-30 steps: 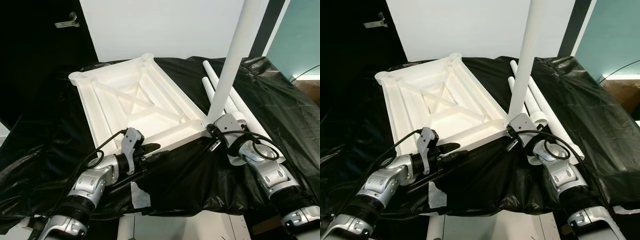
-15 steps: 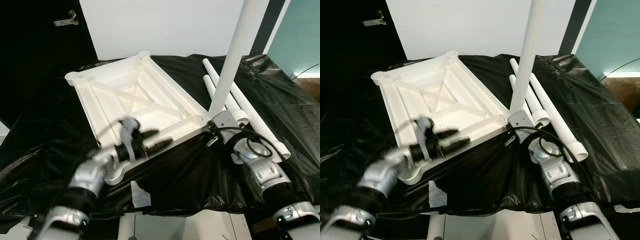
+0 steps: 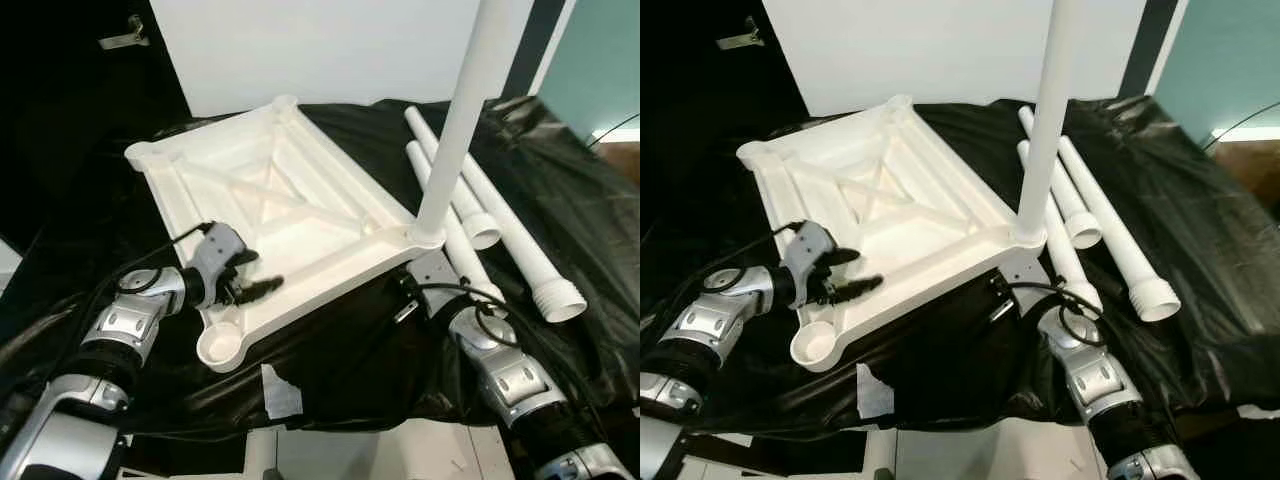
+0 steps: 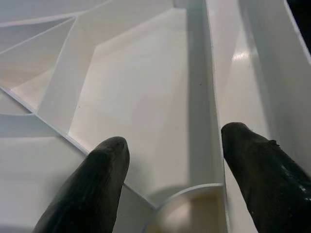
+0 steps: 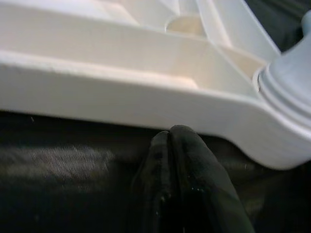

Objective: Building children table

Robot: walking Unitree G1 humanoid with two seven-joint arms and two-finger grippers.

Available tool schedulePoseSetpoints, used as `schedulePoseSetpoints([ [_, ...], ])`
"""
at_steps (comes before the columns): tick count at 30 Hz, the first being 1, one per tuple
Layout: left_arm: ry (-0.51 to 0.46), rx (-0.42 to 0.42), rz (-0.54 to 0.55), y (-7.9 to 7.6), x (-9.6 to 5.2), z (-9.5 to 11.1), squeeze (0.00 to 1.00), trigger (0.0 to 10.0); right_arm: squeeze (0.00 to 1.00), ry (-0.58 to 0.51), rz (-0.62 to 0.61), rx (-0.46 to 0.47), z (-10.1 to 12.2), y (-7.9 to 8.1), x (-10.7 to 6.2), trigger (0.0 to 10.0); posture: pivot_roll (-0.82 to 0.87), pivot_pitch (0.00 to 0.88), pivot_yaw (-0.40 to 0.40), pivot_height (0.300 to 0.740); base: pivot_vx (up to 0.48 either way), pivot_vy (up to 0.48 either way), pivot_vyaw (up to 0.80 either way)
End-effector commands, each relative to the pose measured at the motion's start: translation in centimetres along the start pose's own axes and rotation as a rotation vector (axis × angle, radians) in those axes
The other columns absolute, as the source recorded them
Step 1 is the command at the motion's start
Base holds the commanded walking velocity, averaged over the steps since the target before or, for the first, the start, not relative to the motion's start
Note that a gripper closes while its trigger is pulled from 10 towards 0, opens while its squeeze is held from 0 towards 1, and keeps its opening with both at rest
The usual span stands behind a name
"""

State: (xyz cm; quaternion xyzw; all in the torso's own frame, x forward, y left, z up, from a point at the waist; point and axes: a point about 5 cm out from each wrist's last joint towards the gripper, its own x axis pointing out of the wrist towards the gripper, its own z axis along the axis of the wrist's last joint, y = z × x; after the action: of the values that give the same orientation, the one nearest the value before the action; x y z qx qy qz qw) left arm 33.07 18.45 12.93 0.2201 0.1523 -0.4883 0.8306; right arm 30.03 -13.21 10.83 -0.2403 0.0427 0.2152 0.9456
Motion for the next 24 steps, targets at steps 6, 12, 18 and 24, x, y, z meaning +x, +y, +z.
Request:
schedulePoseSetpoints([
  [6, 0.212, -0.041, -0.434, -3.2, -0.2, -2.9, 0.0, 10.0, 0.0, 0.02, -0.015, 0.007, -0.1, -0.4, -0.2, 10.0, -0.12, 0.009, 0.055, 0.74, 0.0, 0.0, 0.0],
  [12, 0.175, -0.081, -0.675, -5.7, 0.4, -2.7, 0.0, 9.0, 0.0, 0.04, -0.034, -0.007, 0.0, -1.0, 0.2, 10.0, -0.12, 0.004, 0.052, 0.74, 0.0, 0.0, 0.0],
  [18, 0.056, -0.14, -0.792, -7.0, 0.6, -1.2, 0.0, 0.0, 0.0, 0.096, -0.054, -0.029, -0.7, -2.1, 0.7, 10.0, -0.11, 0.008, 0.051, 0.74, 0.0, 0.0, 0.0],
  [24, 0.011, -0.158, -0.886, -8.4, 0.4, -0.6, 0.0, 0.0, 0.0, 0.139, -0.075, -0.054, -1.1, -3.8, 1.7, 4.9, -0.1, 0.015, 0.049, 0.74, 0.0, 0.0, 0.0],
])
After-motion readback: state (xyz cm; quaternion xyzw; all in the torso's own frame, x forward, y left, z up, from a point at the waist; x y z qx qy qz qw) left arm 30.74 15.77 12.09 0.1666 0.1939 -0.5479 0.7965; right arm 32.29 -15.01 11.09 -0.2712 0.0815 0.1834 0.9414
